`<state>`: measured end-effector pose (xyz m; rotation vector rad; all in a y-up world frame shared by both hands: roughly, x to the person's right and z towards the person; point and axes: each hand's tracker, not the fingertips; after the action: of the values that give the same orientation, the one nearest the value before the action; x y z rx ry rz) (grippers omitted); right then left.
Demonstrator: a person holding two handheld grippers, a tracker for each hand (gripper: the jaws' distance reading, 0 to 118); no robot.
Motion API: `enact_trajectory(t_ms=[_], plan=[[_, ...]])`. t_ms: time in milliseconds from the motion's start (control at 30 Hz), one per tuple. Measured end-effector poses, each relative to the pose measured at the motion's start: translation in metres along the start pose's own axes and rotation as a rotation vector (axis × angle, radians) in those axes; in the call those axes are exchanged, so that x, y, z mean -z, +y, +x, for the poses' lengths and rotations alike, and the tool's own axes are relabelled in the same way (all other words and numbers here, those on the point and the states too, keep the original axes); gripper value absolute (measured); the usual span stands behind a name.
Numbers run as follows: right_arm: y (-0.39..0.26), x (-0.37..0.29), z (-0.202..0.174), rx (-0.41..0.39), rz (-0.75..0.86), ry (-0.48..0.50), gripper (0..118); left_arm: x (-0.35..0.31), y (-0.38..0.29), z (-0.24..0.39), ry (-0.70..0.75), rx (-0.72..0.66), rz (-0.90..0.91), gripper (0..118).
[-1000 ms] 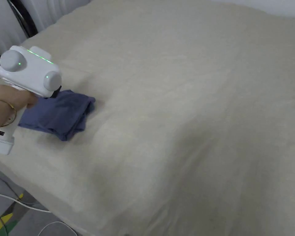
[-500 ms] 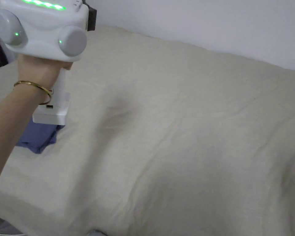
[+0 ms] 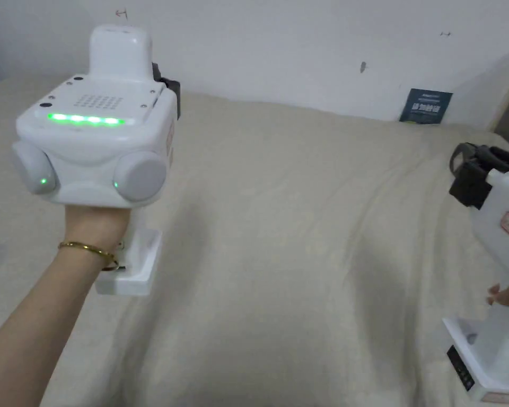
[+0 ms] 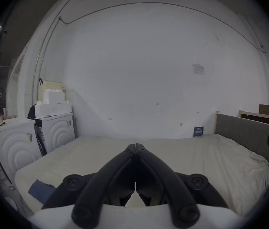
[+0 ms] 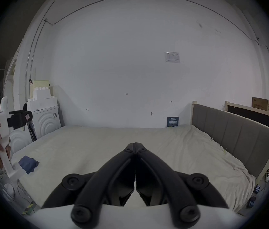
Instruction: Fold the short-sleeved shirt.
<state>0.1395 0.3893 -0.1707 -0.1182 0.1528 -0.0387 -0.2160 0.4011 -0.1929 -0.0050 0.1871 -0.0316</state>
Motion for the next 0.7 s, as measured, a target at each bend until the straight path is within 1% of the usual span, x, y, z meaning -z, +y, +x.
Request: enact_trajectory(t_ms=[167,300,433,567,700], plan=[[-0.018,-0.007,-0.001,0.004,0.004,-0.026,2,-0.015,-0.041,0.018,-0.029,0.034,-0.046,0],[-0.034,-0.009,-0.004,-0.024,-0.006,-0.035,2,-0.028,-0.064,0.021,-0.047,0.016,-0.079,0],[-0.054,-0.011,-0.006,-0.002,-0.037,-0.021,2,-0.049,-0.074,0.025,-0.046,0.008,-0.11,0],[-0.073,-0.011,-0.008,-0.014,-0.074,-0.027,2,-0.056,-0.087,0.024,-0.053,0.016,-0.131,0],[-0.081,-0.015,-0.006,0.018,-0.099,-0.031,2,-0.062,-0.097,0.024,-0.053,0.019,-0.156,0]])
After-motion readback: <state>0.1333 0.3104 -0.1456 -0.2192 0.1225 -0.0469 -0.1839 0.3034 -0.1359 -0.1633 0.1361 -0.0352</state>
